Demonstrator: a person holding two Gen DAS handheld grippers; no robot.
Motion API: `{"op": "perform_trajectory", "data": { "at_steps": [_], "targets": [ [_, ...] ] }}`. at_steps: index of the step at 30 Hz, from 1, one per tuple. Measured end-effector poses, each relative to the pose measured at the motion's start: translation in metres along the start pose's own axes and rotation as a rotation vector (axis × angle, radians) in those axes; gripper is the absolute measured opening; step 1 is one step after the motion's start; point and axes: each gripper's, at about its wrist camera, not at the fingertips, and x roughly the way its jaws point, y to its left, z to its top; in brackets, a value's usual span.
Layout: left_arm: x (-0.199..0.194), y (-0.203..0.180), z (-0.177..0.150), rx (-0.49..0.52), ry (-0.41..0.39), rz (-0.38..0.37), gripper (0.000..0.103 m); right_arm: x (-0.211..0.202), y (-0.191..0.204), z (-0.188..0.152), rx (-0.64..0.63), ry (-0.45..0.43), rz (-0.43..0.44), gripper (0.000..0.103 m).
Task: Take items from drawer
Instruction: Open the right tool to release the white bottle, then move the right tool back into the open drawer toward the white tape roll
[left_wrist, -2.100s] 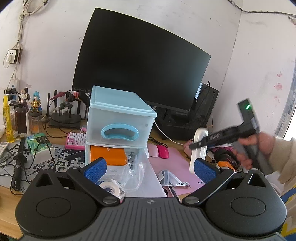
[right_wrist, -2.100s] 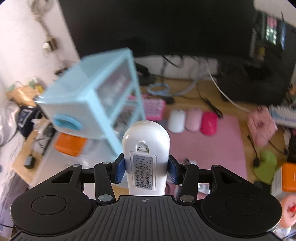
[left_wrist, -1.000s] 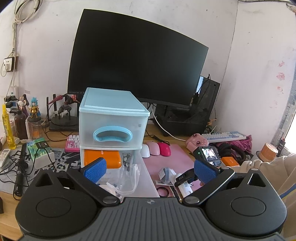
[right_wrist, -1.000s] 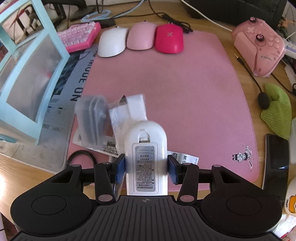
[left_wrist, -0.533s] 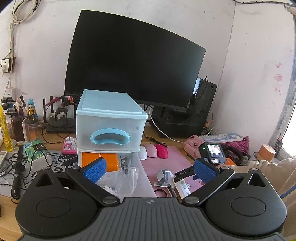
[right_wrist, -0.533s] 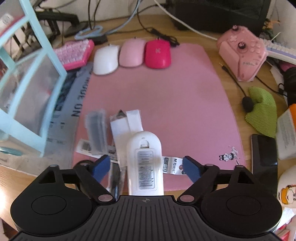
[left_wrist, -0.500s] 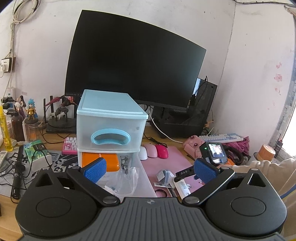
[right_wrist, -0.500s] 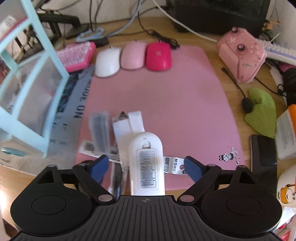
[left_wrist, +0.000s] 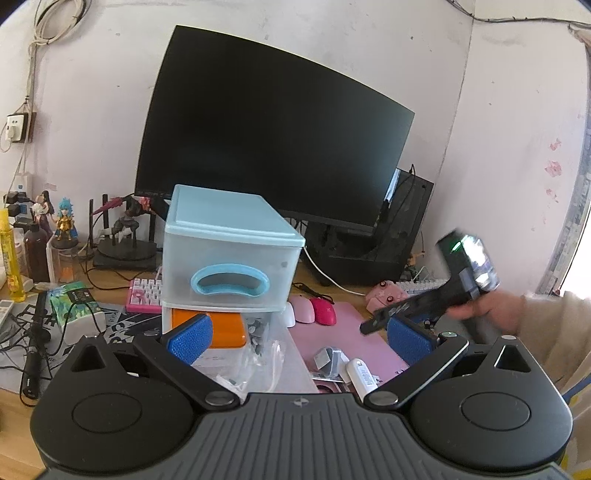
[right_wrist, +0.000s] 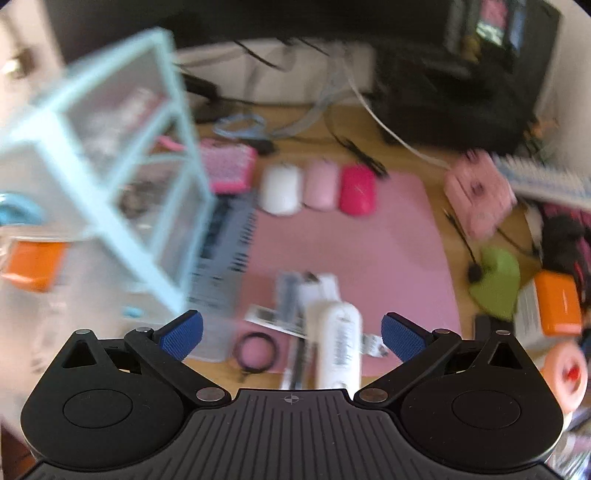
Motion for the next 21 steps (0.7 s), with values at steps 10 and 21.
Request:
{"op": "perform_trajectory", "data": {
  "at_steps": [10,21],
  "targets": [
    [-0.018,0.020,-0.011,-0.038,-0.020,0.055,0.103,-0.087,0.093,0.023,-0.364,-0.060,0.324,0.103],
    [-0.039,0.036,-0.022,-0.085,-0.032,0.113,0.103,-0.049,0.177,0.018,-0.779,0.141,0.460,0.096]
  ]
}}
